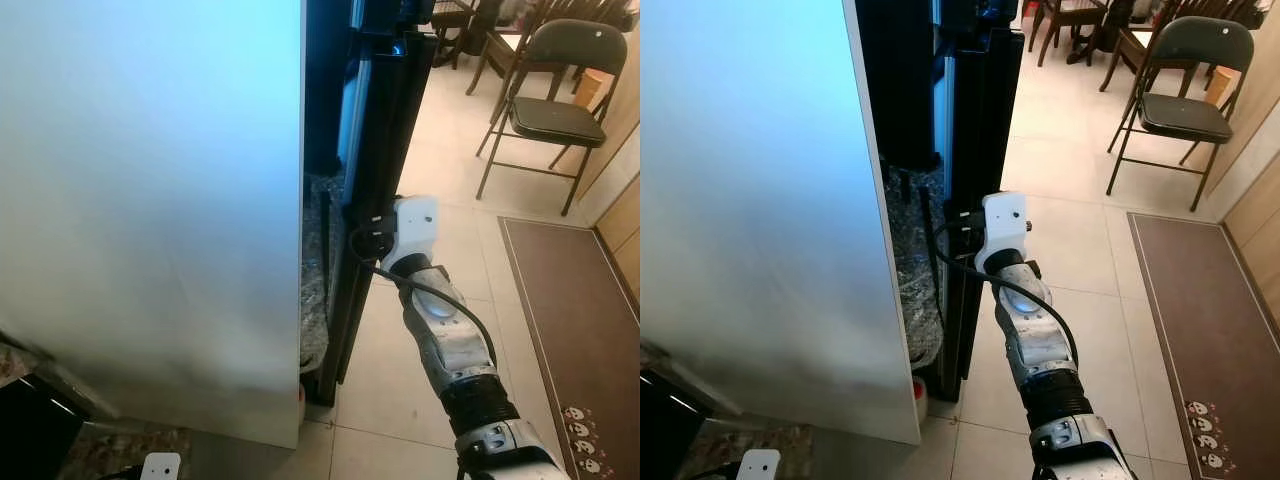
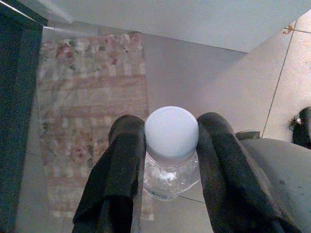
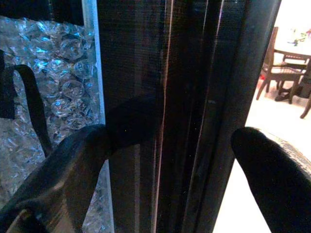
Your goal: Restocking fridge
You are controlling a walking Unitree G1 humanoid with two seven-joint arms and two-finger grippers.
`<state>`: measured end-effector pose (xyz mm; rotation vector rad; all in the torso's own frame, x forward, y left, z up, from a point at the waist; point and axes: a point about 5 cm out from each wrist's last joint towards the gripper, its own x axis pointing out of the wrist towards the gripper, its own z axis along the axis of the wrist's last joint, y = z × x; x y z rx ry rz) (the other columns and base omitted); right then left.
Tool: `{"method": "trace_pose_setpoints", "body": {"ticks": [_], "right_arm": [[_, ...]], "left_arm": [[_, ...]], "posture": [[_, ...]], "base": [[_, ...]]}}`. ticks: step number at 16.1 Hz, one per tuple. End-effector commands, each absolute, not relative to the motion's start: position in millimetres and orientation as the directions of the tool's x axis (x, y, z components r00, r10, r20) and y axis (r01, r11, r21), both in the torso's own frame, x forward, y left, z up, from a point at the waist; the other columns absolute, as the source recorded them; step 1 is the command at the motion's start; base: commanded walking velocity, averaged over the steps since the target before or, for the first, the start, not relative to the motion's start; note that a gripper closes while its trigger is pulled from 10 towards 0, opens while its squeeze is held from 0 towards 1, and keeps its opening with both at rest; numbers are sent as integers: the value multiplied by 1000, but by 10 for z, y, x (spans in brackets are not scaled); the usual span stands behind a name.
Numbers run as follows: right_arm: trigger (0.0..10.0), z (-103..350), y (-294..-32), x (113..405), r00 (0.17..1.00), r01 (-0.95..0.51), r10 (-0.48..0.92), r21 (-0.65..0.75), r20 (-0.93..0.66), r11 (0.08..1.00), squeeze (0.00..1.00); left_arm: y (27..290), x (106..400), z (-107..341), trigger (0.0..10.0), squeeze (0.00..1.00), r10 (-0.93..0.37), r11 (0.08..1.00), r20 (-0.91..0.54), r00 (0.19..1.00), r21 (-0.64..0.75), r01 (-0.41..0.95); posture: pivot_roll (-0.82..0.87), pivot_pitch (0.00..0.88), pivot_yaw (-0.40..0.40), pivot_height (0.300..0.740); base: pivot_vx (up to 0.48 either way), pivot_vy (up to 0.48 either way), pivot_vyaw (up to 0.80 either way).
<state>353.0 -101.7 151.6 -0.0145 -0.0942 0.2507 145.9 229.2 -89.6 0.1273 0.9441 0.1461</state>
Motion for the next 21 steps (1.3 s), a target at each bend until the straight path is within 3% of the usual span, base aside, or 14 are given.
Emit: {"method": "trace_pose_setpoints", "body": {"ticks": [1,6,9,11,16,21], "right_arm": [[10000,1581,-1159,3584,978,-175,177,-29,113,984,0],[10000,1631,-1399,3589,985,-82,90,-55,146,995,0],[10000,1664,-1793,3501,983,74,-59,-86,173,994,0],[10000,1545,-2289,3317,958,266,-247,-131,142,955,0],[10000,923,-2802,2920,884,444,-457,-125,-97,887,0],[10000,70,-2772,2556,807,379,-399,-138,-436,915,0]], "left_arm": [[2286,1448,-900,10000,0,183,982,-794,579,175,-71],[2294,1429,-906,10000,0,184,982,-797,575,176,-70],[2319,1402,-909,10000,0,186,982,-801,569,178,-70],[2341,1402,-904,10000,0,186,981,-802,568,180,-67],[2340,1433,-895,10000,0,180,982,-801,571,180,-56],[2244,1464,-906,10000,0,170,984,-799,577,174,-49]], "posture": [[14,15,-6,740],[2,13,-4,740],[-4,12,-4,740],[-14,11,-3,740],[-21,9,-3,740],[-15,6,-5,740]], "base": [[0,0,0],[0,0,0],[0,0,0],[0,0,0],[0,0,0],[0,0,0]]}}
